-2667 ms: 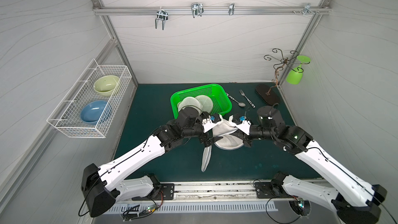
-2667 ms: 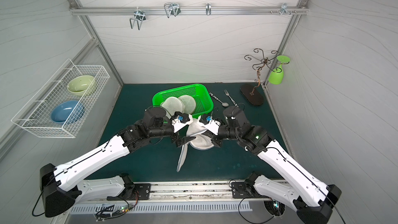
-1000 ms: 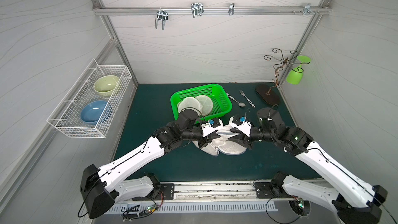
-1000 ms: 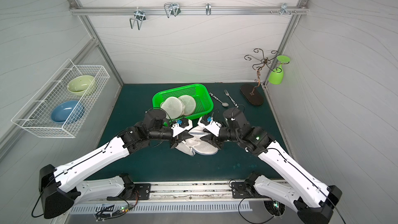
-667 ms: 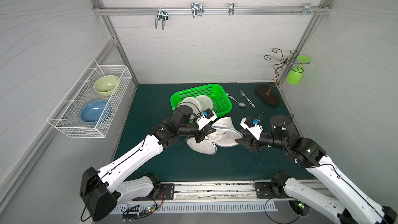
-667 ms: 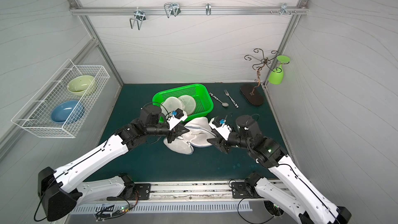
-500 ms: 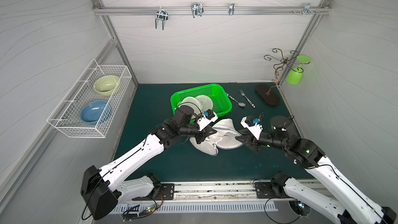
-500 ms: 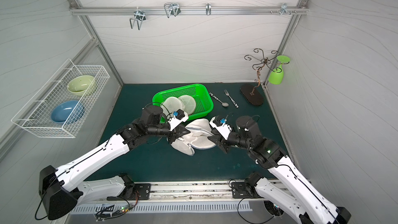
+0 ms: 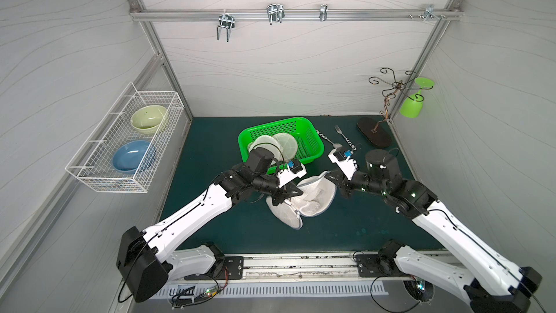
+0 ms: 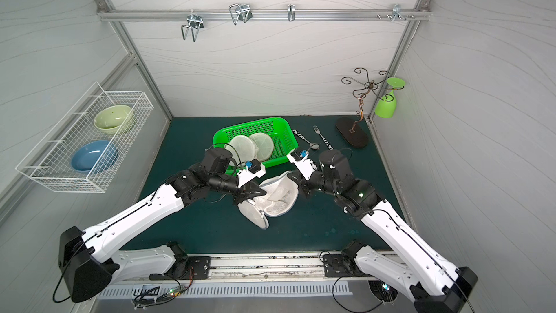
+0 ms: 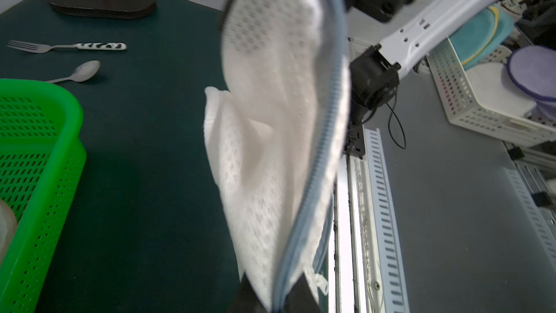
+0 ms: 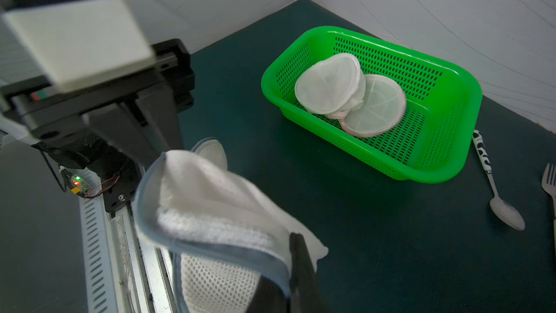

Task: Turn the laundry bag inside out
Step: Turn over the laundry bag.

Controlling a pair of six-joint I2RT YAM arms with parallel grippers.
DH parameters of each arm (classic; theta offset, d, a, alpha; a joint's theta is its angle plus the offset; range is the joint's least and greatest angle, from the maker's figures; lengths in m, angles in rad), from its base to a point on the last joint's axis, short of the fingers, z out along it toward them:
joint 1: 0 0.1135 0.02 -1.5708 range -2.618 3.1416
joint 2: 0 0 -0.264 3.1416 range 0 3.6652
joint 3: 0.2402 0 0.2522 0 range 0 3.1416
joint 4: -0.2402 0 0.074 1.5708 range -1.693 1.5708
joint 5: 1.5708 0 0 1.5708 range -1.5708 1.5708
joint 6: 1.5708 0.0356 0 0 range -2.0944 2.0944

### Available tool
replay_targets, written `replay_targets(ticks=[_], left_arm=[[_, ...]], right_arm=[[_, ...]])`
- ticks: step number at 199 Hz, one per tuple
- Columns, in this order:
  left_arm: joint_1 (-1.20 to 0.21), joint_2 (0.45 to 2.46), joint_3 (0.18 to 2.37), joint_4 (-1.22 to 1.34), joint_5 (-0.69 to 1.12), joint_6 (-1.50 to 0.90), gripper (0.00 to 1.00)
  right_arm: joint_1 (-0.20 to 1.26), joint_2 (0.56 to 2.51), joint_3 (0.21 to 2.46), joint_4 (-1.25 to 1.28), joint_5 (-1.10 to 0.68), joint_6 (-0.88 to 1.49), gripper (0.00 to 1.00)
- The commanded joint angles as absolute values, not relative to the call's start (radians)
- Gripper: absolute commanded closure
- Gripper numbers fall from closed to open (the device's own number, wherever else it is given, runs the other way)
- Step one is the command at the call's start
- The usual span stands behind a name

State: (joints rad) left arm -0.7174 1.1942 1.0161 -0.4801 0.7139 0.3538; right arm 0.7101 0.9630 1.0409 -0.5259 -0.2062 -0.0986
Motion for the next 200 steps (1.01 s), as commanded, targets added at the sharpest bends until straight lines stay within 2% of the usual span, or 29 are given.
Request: replay_targets(ticks=[1, 36, 72, 98, 111, 135, 158, 179, 200], left_arm=[[-0.743, 1.199, 1.082, -0.590, 0.834, 0.503, 1.00], [-0.749, 1.177, 1.071, -0.551, 0.949, 0.536, 1.00], [-0.750, 1.081, 0.985, -0.316, 0.923, 0.458, 1.00], [-0.750, 1.011, 0.884, -0.095, 0.759, 0.359, 1.00], [-0.749, 0.986, 0.841, -0.006, 0.673, 0.316, 1.00], [-0.750, 0.964, 0.781, 0.141, 0.521, 0.224, 1.00], [-0.749, 0.943, 0.712, 0.260, 0.349, 0.146, 1.00], [-0.750, 0.940, 0.695, 0.302, 0.357, 0.111, 1.00], [-0.749, 0.966, 0.704, 0.289, 0.425, 0.080, 1.00]], right_arm=[[0.702, 1.075, 1.167, -0.646, -0.116, -0.082, 1.00], [0.699, 1.176, 1.198, -0.715, -0.227, -0.121, 1.00], [0.647, 1.211, 1.142, -0.735, -0.403, -0.090, 0.72], [0.623, 1.195, 1.108, -0.738, -0.439, -0.058, 0.56], [0.612, 1.174, 1.091, -0.735, -0.434, -0.041, 0.52], [0.592, 1.155, 1.084, -0.768, -0.418, -0.001, 0.46], [0.588, 1.169, 1.098, -0.836, -0.370, 0.012, 0.46], [0.581, 1.193, 1.131, -0.887, -0.321, 0.055, 0.46], [0.551, 1.231, 1.222, -0.929, -0.347, 0.137, 0.47]])
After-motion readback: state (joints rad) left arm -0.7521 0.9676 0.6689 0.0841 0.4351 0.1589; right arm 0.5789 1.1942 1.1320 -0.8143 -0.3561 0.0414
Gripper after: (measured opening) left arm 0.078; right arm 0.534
